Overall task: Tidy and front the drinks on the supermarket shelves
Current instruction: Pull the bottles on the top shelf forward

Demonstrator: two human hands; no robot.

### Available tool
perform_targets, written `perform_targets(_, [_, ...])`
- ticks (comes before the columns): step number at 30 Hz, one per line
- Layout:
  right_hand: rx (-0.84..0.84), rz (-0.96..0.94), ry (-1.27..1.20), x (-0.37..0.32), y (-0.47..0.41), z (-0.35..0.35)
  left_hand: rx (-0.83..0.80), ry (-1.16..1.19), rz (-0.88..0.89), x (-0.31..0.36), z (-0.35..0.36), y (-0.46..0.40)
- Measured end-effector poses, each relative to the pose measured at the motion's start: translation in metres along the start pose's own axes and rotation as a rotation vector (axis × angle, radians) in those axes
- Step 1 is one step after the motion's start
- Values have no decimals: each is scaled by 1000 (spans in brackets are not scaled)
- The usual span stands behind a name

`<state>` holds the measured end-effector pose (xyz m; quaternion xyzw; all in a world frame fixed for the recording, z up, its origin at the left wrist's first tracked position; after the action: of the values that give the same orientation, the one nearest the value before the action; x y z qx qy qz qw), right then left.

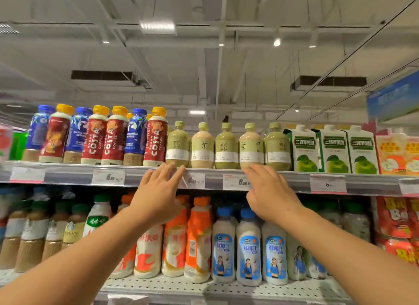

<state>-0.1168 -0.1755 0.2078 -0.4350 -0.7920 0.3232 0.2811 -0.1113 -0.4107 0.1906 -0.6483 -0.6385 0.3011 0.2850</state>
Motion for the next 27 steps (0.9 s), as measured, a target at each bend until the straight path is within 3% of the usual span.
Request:
perform_targets(8, [44,79,128,-8,-11,6,192,97,166,-8,-10,-3])
perform_targets(14, [77,117,166,-8,-14,9,305,162,141,-14,-48,-66])
perform_targets(19, [98,114,162,-6,-13,9,230,72,99,-14,-57,-128])
perform_targets(27, [140,76,158,-5,-12,11,182,-87,60,-10,-45,-149])
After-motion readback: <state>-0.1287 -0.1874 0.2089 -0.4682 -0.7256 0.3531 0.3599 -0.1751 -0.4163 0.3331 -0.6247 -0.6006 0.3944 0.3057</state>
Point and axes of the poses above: each hand's wrist, its own y-axis away from the middle knuckle, its own z-axis out of the palm, x = y × z, the point moved 8 cm from there along -y, towards the middle knuckle, and after that the axes turned 6 degrees about -z, right-handed, at the moved point
